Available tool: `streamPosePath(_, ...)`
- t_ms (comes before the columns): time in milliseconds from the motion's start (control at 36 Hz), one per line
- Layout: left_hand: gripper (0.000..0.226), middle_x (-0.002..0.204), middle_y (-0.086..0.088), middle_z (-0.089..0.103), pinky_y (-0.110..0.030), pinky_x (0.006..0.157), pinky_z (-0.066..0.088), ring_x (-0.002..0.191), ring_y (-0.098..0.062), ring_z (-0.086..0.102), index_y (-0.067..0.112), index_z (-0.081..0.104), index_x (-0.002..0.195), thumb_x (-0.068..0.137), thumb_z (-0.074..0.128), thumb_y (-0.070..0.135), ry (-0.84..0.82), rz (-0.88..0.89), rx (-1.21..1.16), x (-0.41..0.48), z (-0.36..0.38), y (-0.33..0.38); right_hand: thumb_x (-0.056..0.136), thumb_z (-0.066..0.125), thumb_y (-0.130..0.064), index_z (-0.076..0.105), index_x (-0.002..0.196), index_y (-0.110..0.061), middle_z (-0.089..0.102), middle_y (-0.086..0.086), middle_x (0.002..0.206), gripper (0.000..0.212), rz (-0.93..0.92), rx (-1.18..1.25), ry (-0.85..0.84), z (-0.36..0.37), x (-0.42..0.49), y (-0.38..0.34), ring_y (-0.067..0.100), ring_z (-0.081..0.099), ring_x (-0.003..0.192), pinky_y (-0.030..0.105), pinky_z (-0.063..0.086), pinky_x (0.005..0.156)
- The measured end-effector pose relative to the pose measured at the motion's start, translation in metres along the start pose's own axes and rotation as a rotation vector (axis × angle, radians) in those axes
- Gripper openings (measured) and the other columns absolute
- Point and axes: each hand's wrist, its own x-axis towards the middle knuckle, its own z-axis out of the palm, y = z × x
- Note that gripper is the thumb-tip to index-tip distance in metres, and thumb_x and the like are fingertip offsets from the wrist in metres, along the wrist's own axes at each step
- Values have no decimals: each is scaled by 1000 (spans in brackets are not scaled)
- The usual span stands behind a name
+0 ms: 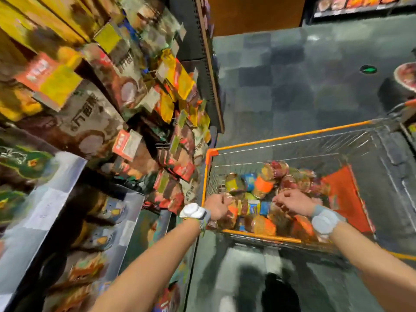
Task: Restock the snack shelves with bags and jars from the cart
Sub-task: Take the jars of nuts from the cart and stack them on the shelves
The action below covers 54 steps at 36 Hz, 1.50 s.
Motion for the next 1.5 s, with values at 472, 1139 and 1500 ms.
streamPosePath(472, 79, 150, -19, 42, -45, 108, 38, 134, -39, 46, 9, 26, 155, 92, 66, 36, -86, -443, -149, 157, 77, -36, 81, 59, -42, 59, 74, -21, 61, -4, 69, 22, 121, -235, -303, 64, 167, 60, 18, 58, 63, 35, 51, 64)
streamPosePath(1139, 87, 118, -7, 66, -34, 87, 52, 108, -28, 64, 17, 40, 136, 69, 84, 52, 185, -431, -403, 262, 26, -43, 66, 74, -59, 40, 143, -26, 52, 2, 137, 91, -228, -890, -450, 127, 262, 48, 27, 55, 121, 39, 51, 96)
streamPosePath(1500, 113, 135, -21, 52, -42, 88, 53, 116, -41, 58, 19, 18, 155, 69, 83, 49, 12, -150, -88, 290, 28, -48, 72, 68, -73, 67, 124, -17, 70, 9, 115, 76, 163, -312, -172, 36, 273, 20, 28, 64, 102, 32, 46, 84)
